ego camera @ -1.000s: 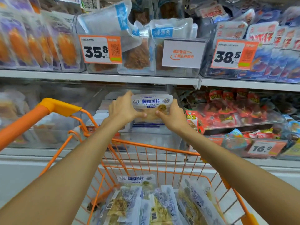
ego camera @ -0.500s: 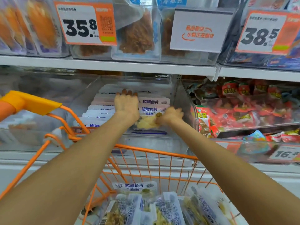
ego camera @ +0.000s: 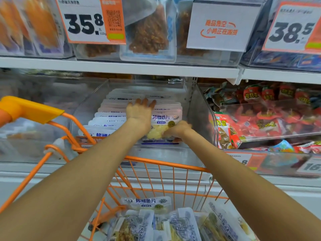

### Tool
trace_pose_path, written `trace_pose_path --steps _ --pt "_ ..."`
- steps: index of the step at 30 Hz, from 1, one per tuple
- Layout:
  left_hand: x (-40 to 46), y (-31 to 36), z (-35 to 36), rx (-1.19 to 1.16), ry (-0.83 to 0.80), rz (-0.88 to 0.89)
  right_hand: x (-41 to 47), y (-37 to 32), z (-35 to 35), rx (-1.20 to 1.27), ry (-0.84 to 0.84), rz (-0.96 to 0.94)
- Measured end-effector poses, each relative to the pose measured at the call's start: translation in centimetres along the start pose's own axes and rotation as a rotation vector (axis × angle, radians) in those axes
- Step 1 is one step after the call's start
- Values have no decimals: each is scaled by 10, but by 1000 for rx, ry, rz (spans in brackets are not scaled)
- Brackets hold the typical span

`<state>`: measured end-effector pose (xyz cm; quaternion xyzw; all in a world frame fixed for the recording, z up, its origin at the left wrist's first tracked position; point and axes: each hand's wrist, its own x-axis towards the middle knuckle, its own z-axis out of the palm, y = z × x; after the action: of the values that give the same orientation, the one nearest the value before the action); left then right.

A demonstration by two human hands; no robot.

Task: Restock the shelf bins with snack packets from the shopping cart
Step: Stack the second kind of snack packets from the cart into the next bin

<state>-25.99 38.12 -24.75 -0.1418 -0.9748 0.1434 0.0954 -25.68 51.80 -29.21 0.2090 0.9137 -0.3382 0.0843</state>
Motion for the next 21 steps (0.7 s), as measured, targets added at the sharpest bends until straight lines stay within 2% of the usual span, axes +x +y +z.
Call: trace_pose_path --steps 7,12,18,21 --pt "7 3 9 2 -5 -16 0 -6 -2 86 123 13" --pt "9 11 2 0 -57 -54 1 -13 2 33 41 13" --pt "3 14 -5 -30 -56 -71 -4 1 -10 89 5 5" --pt "-3 12 -8 -35 -60 -73 -13 2 -15 26 -11 -17"
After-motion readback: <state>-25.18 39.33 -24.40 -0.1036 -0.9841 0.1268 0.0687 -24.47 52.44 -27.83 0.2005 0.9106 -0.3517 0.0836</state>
